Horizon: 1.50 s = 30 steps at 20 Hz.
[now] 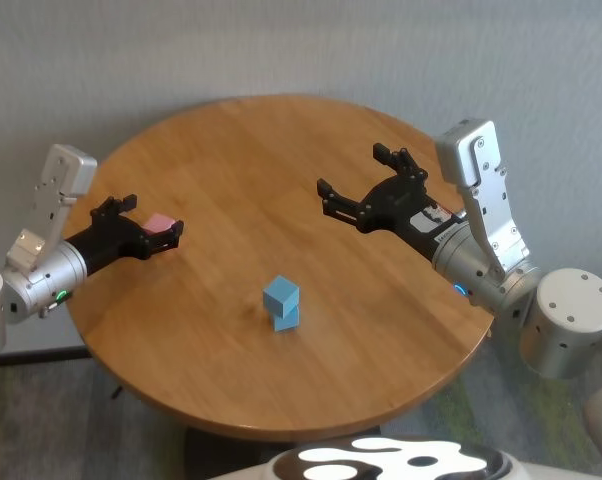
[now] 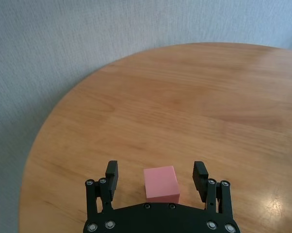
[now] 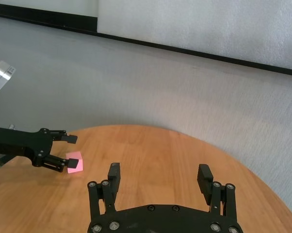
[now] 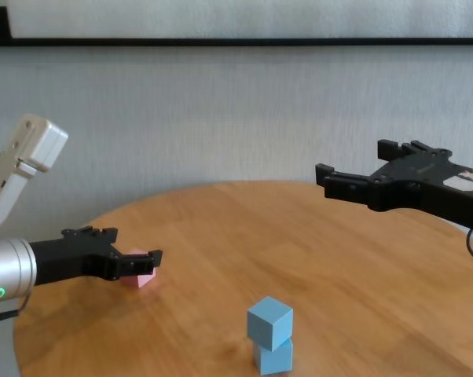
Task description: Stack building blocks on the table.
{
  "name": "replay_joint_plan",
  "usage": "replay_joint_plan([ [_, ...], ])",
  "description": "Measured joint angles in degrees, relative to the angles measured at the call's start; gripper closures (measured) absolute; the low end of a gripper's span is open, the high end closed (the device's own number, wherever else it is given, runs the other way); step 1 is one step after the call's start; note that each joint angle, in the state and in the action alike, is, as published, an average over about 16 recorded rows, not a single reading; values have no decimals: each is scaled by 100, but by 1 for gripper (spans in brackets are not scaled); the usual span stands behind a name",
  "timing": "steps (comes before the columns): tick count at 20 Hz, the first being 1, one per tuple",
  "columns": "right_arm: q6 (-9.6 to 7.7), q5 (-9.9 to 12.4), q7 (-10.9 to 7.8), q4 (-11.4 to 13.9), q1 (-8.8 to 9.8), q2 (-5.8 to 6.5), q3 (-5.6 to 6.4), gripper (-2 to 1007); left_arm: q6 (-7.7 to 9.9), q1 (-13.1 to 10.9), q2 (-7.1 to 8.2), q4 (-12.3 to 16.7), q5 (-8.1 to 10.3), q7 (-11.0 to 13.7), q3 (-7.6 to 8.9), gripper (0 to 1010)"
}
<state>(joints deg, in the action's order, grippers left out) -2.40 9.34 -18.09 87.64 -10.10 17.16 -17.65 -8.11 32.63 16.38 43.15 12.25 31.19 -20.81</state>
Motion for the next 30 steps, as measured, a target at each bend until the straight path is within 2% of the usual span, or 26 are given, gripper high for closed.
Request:
replay_joint_plan([
  [16,0,0,0,0,0,0,0,0,-365,266,-165,-751,-48,178,85,10],
  [30,0,0,0,0,0,0,0,0,-789,562,-353,-1497,-33,403,221,10],
])
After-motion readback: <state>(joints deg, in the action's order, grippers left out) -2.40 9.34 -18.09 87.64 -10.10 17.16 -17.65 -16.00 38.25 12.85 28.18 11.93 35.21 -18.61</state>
